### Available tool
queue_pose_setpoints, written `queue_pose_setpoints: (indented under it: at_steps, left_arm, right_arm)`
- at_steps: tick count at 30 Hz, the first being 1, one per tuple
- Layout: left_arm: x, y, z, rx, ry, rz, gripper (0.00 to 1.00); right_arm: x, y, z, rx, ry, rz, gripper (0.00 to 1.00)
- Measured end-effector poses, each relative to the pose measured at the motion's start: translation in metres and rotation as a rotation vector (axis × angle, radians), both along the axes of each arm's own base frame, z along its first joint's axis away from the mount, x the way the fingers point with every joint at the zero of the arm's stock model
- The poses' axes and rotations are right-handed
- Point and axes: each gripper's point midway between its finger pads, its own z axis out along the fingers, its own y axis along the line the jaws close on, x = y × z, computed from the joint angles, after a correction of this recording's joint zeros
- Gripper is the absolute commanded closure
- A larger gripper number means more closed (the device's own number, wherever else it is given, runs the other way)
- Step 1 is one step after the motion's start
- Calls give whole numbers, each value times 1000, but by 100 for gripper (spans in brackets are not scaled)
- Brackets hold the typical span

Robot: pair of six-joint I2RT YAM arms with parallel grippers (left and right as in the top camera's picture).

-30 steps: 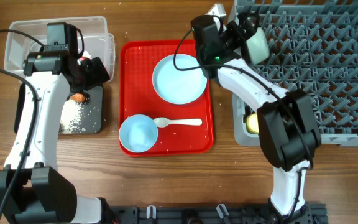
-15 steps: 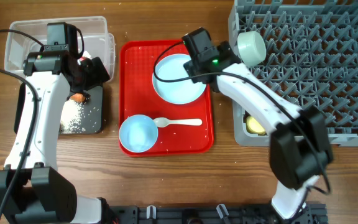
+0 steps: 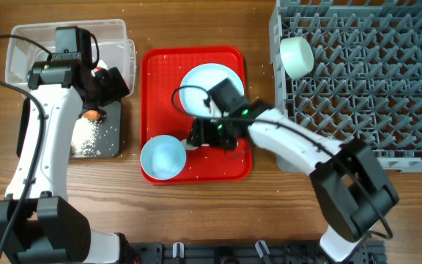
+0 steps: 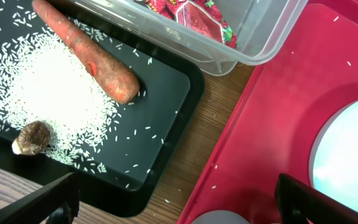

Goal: Sort waste into correct bins and load items into the dishwasher rack
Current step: 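Grasp the light-blue bowl on the red tray with the right gripper, then place the light-blue bowl into the rack and release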

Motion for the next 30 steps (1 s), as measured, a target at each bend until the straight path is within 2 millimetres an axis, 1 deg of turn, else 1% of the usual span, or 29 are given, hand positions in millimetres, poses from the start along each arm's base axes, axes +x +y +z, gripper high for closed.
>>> queue_pose_setpoints:
  at_steps: [3,5,8,9,13,14,17,19,25,28,30]
  left_arm:
    - [0,0,0,0,0,0,0]
    - [0,0,0,0,0,0,0]
    - [0,0,0,0,0,0,0]
    - [0,0,0,0,0,0,0]
    - [0,0,0,0,0,0,0]
    - [0,0,0,0,0,0,0]
    - [0,0,0,0,0,0,0]
    - [0,0,0,0,0,0,0]
    - [0,0,0,0,0,0,0]
    - [0,0,0,0,0,0,0]
    - [0,0,0,0,0,0,0]
  right_arm:
    - [-14,15,-2,-22,3,-18,32]
    - [-23,23,-4,-53,-6,-25,39]
    - [-23,22,-7,-81,-16,-53,61]
    - [-22,20,-8,-92,-22,-60,66]
    - [-19,17,-11,-108,-21,-86,78]
    - [-19,17,-12,-112,-20,-90,83]
    - [-19,15,-21,-129,-6,-97,89]
    - [-19,15,-22,-132,-3,-101,96]
    - [-19,15,-22,-133,-5,-102,96]
    - [-21,14,-22,-134,-23,-52,96]
    - [-23,9,-16,-145,-35,-24,96]
